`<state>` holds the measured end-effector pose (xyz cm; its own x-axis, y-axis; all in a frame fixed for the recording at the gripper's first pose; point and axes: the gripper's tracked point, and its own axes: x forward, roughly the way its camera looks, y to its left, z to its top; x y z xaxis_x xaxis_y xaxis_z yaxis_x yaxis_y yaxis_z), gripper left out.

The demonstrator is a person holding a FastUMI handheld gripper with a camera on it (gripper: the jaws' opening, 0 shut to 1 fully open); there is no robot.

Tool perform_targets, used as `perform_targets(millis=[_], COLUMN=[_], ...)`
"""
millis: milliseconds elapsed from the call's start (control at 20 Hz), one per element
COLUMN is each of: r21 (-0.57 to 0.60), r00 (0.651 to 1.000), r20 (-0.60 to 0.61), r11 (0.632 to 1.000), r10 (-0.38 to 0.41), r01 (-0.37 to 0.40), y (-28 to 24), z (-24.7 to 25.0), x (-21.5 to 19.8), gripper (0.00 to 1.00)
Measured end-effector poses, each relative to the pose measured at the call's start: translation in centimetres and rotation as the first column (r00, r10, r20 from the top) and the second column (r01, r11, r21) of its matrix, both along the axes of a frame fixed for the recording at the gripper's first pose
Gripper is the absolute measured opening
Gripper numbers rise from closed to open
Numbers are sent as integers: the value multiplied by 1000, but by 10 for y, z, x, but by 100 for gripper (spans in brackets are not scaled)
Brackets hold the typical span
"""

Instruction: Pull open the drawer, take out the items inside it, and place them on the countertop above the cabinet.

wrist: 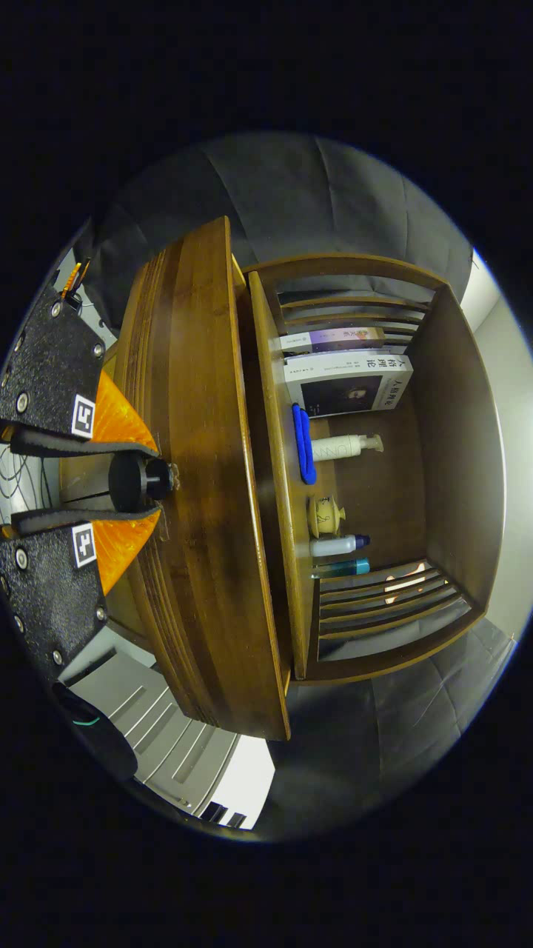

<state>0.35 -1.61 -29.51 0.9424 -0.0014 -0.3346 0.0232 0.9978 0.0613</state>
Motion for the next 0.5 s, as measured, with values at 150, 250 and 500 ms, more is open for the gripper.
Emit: perform_targets(millis=[150, 250, 500], r21=[-3, 16, -23], r00=[1000, 1000, 999], r20=[-9, -21, -37], r11=[1000, 1000, 1000], r10=[4, 9, 17], r01=[-4, -9, -17], y=[0, 2, 3], z=[-1, -4, -1], x=[-16, -26, -54], gripper=[28, 28, 28])
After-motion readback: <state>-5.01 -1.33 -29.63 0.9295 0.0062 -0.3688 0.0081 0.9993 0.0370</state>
